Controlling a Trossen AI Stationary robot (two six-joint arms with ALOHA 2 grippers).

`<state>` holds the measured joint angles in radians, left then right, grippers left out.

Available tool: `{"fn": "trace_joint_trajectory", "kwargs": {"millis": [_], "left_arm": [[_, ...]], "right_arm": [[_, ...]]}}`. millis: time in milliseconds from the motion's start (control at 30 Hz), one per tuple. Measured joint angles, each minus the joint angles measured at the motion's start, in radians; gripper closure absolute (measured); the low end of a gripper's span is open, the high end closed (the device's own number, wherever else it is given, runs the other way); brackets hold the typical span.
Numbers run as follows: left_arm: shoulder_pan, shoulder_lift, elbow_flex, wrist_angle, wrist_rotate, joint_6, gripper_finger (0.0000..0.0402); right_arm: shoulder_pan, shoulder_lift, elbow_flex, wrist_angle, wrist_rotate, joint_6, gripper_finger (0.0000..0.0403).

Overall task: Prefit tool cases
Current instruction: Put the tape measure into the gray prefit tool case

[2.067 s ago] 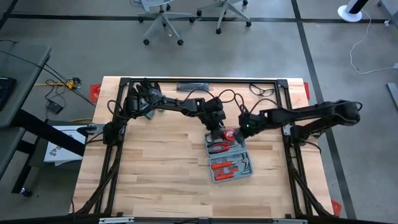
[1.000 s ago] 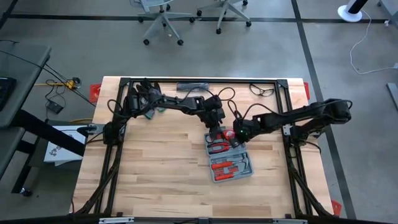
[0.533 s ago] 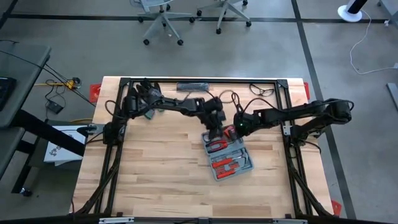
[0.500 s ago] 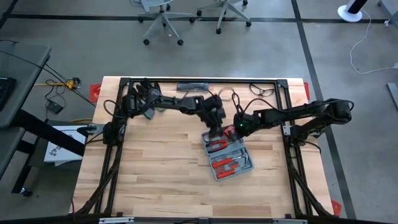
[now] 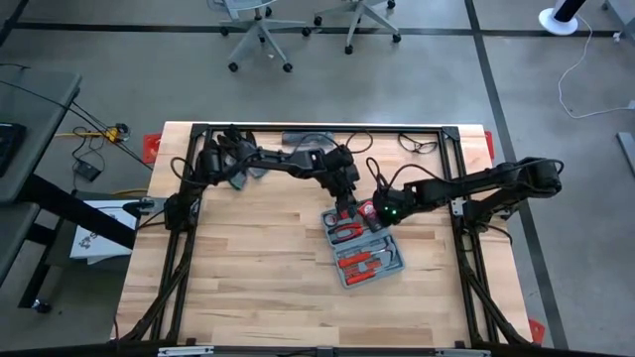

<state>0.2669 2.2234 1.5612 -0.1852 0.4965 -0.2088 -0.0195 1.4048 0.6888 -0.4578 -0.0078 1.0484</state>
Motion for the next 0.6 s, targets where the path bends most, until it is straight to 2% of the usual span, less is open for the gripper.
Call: {"fn": "trace_joint_trajectory", "kwargs": {"millis": [233, 600], "left_arm": [[-0.023, 0.015, -0.001, -0.01, 0.004, -0.001, 0.0401], [-0.071, 0.039, 0.0, -0.016, 0.052, -0.034, 0.0401]], "right_arm": [[-0.038, 0.005, 0.0, -0.024, 0.004, -0.05, 0.0403], [-0.163, 0.03, 0.0, 0.024, -0.004, -0.16, 0.0403]]}}
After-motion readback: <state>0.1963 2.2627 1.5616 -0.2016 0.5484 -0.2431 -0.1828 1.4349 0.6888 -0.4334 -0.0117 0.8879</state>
